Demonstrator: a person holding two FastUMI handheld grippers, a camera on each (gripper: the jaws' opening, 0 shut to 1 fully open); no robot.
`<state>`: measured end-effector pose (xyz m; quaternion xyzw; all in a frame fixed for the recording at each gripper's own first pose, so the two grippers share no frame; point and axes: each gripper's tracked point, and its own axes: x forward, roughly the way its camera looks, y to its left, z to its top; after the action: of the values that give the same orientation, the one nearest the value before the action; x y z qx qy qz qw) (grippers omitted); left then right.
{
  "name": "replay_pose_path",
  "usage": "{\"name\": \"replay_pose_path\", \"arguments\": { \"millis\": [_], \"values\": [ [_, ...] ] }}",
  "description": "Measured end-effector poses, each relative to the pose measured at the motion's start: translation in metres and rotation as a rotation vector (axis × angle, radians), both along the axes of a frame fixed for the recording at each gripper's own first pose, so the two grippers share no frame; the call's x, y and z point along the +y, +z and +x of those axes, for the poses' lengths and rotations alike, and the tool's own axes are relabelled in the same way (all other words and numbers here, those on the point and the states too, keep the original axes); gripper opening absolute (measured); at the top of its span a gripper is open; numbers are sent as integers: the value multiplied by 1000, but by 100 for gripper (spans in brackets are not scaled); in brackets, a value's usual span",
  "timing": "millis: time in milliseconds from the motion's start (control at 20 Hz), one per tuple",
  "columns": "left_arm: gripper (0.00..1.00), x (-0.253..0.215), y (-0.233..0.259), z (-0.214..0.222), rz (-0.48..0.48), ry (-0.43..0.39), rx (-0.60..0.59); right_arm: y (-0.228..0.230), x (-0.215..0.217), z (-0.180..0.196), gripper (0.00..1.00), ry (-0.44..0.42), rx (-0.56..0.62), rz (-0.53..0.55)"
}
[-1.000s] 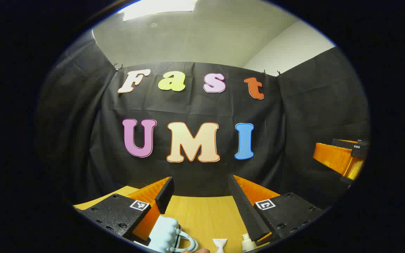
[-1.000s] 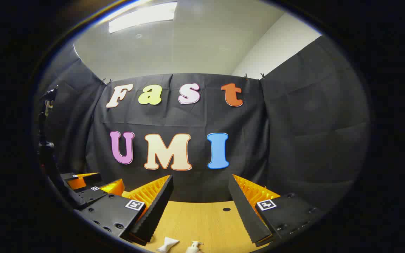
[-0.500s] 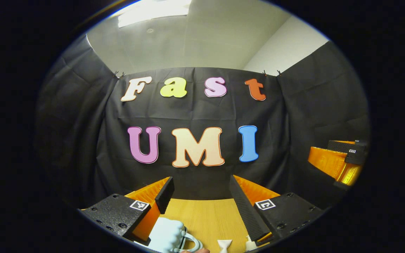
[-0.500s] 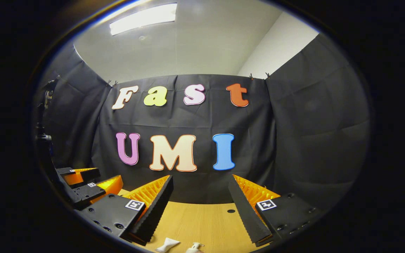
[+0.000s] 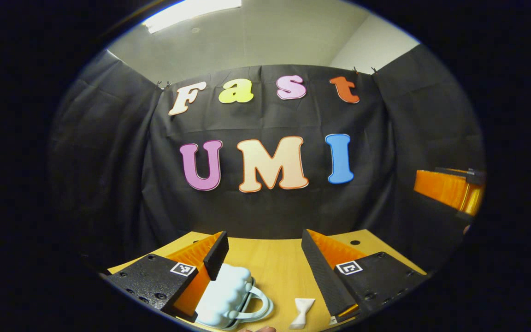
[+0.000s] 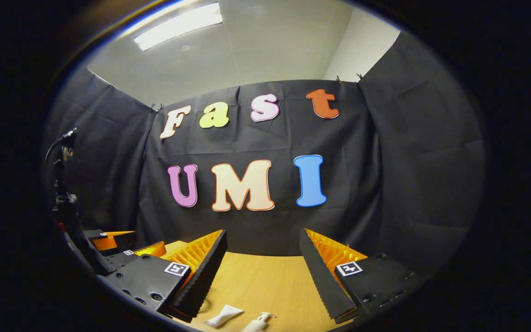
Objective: First open the suitcase, pack the skin care products into it, and then close the suitcase.
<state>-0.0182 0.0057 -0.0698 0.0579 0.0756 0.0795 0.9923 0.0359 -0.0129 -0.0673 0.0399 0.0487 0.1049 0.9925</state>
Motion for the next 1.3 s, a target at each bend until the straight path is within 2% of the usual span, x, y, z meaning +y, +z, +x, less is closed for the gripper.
{"name": "replay_pose_path", "arguments": {
  "millis": [100, 250, 300, 500, 700, 900, 1100, 1200, 1300],
  "values": [
    [94, -4, -24, -1, 21, -19, 43, -10, -3, 8, 99, -4, 28, 2],
    [94, -6, -70, 2, -9, -47, 137, -13, -4, 18, 98, -28, 46, 4],
    [98, -5, -89, 3, -22, -55, 187, -15, -6, 21, 98, -44, 50, -7],
    [96, 0, -150, 5, -26, -98, 336, -26, -9, 23, 98, -104, 73, -50],
    [96, 7, -213, 4, -61, -107, 493, -34, -10, 22, 99, -142, 104, -105],
    [96, 12, -248, 0, -95, -94, 596, -39, -10, 19, 99, -157, 122, -149],
    [96, 15, -273, 0, -74, -103, 666, -41, -14, 19, 99, -175, 132, -175],
    [92, 9, -283, 1, -59, -126, 697, -40, -17, 19, 100, -186, 131, -183],
    [91, 7, -295, -4, -70, -126, 756, -40, -20, 19, 99, -196, 131, -194]
  ]
}}
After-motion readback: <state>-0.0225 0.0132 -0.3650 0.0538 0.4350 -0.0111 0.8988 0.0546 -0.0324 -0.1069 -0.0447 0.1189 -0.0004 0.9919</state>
